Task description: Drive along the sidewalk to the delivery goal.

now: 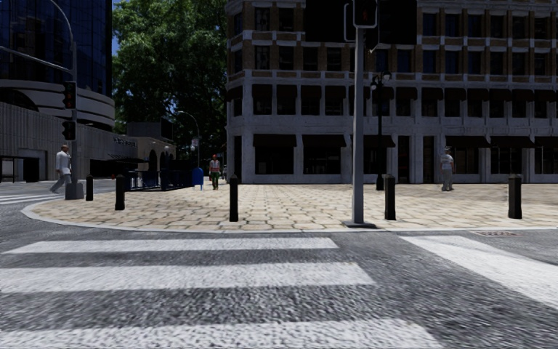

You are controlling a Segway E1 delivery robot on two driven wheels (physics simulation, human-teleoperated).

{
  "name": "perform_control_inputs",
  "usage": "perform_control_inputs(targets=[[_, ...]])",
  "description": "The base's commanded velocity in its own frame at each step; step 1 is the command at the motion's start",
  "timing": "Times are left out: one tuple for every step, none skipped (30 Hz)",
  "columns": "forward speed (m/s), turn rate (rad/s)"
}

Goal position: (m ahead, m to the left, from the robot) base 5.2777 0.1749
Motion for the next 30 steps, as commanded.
perform_control_inputs(targets=[[2.0,0.18],[2.0,0.18],[2.0,0.19],[2.0,0.19],[2.0,0.19],[2.0,0.2],[2.0,0.2],[2.0,0.2],[2.0,0.2],[2.0,0.2],[2.0,0.2],[2.0,0.19],[2.0,0.19],[2.0,0.19],[2.0,0.1],[2.0,0.1],[2.0,0.06],[2.0,0.06],[2.0,0.11],[2.0,0.11],[2.0,0.13],[2.0,0.13],[2.0,0.14],[2.0,0.14],[2.0,0.14],[2.0,0.05],[2.0,0.0],[2.0,0.0],[2.0,0.0],[2.0,0.0]])
